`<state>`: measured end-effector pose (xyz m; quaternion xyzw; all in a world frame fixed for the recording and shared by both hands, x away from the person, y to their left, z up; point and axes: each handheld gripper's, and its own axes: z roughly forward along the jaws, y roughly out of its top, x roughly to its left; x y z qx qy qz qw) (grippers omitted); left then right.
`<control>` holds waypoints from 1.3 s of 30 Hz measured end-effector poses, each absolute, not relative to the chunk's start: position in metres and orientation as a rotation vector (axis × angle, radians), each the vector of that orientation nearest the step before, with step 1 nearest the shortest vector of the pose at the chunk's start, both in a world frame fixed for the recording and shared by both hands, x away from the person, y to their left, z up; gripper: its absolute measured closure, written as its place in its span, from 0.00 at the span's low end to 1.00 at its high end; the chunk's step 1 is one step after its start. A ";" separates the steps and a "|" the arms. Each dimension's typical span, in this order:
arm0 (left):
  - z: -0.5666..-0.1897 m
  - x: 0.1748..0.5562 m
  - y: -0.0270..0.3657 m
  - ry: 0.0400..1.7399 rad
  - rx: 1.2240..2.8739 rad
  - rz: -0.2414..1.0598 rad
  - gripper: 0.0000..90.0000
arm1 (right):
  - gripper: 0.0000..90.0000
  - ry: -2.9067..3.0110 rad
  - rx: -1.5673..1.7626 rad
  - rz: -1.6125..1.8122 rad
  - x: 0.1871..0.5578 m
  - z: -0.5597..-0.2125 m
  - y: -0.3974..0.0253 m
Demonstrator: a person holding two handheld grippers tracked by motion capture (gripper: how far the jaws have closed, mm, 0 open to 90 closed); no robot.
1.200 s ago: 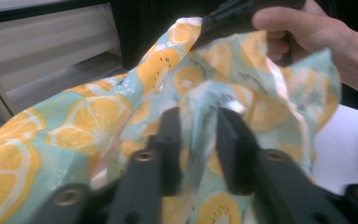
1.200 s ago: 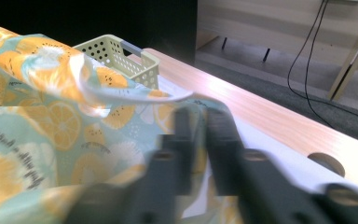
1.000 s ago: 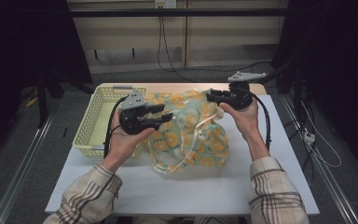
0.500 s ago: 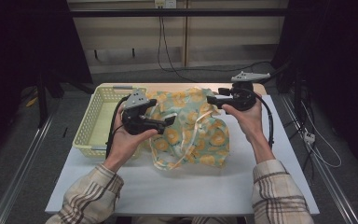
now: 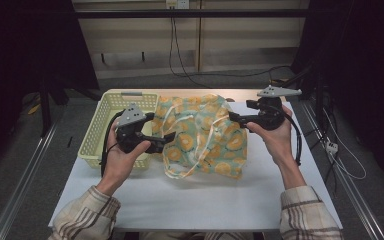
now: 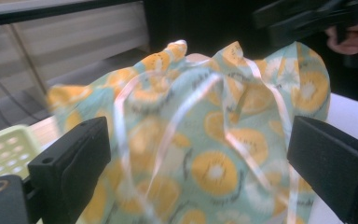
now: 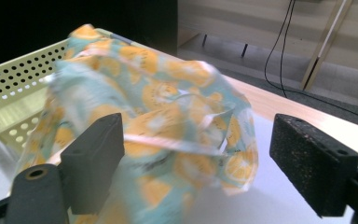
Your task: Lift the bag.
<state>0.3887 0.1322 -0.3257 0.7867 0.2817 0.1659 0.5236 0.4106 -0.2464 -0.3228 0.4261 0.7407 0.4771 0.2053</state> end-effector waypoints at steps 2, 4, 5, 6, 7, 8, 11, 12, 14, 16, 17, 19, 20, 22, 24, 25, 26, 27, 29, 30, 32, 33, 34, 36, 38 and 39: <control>-0.330 0.387 0.138 0.699 1.883 0.405 0.07 | 0.18 2.055 1.194 1.312 0.405 -0.325 -0.250; -0.333 0.384 0.142 0.716 1.890 0.413 0.07 | 0.18 2.051 1.207 1.321 0.401 -0.327 -0.253; -0.335 0.383 0.144 0.713 1.894 0.412 0.07 | 0.17 2.046 1.212 1.324 0.399 -0.328 -0.254; -0.336 0.381 0.146 0.709 1.901 0.415 0.07 | 0.16 2.044 1.215 1.319 0.396 -0.330 -0.256; -0.338 0.379 0.148 0.708 1.906 0.415 0.07 | 0.16 2.042 1.219 1.311 0.393 -0.332 -0.257; -0.340 0.378 0.150 0.707 1.913 0.417 0.07 | 0.16 2.041 1.221 1.309 0.390 -0.334 -0.258; -0.346 0.372 0.154 0.711 1.915 0.416 0.07 | 0.16 2.039 1.228 1.290 0.382 -0.339 -0.260; -0.348 0.370 0.156 0.712 1.918 0.415 0.07 | 0.16 2.042 1.234 1.282 0.379 -0.341 -0.260; -0.353 0.366 0.160 0.721 1.921 0.411 0.06 | 0.16 2.047 1.235 1.256 0.373 -0.347 -0.261; -0.358 0.363 0.165 0.727 1.930 0.412 0.06 | 0.15 2.048 1.243 1.245 0.367 -0.353 -0.263; -0.361 0.362 0.167 0.736 1.929 0.414 0.06 | 0.15 2.053 1.248 1.243 0.364 -0.356 -0.264; -0.365 0.358 0.171 0.753 1.917 0.419 0.06 | 0.15 2.059 1.253 1.221 0.359 -0.361 -0.265; -0.366 0.356 0.173 0.758 1.919 0.425 0.06 | 0.14 2.057 1.261 1.211 0.357 -0.363 -0.265; -0.369 0.351 0.177 0.765 1.913 0.436 0.06 | 0.14 2.053 1.268 1.204 0.351 -0.367 -0.266; -0.373 0.347 0.181 0.776 1.906 0.439 0.06 | 0.14 2.055 1.282 1.209 0.346 -0.372 -0.267; -0.375 0.344 0.183 0.786 1.899 0.436 0.06 | 0.14 2.053 1.293 1.208 0.343 -0.375 -0.267; -0.377 0.342 0.185 0.793 1.897 0.440 0.06 | 0.14 2.046 1.294 1.203 0.339 -0.378 -0.268; -0.380 0.340 0.187 0.796 1.895 0.439 0.06 | 0.14 2.043 1.299 1.202 0.336 -0.381 -0.268; -0.384 0.334 0.191 0.805 1.892 0.436 0.06 | 0.14 2.047 1.314 1.202 0.330 -0.387 -0.270; -0.387 0.331 0.193 0.815 1.886 0.431 0.06 | 0.14 2.038 1.325 1.210 0.327 -0.390 -0.271; -0.391 0.326 0.197 0.829 1.881 0.426 0.06 | 0.16 2.033 1.346 1.197 0.322 -0.395 -0.273; -0.393 0.324 0.200 0.828 1.887 0.435 0.06 | 0.15 2.033 1.349 1.189 0.319 -0.397 -0.274; -0.394 0.321 0.201 0.835 1.889 0.441 0.07 | 0.15 2.035 1.352 1.181 0.316 -0.398 -0.274; -0.396 0.316 0.204 0.843 1.890 0.455 0.07 | 0.15 2.040 1.355 1.173 0.311 -0.400 -0.274; -0.399 0.310 0.207 0.842 1.892 0.462 0.07 | 0.15 2.032 1.357 1.173 0.305 -0.404 -0.275; -0.401 0.308 0.209 0.847 1.889 0.466 0.07 | 0.15 2.027 1.363 1.168 0.302 -0.407 -0.276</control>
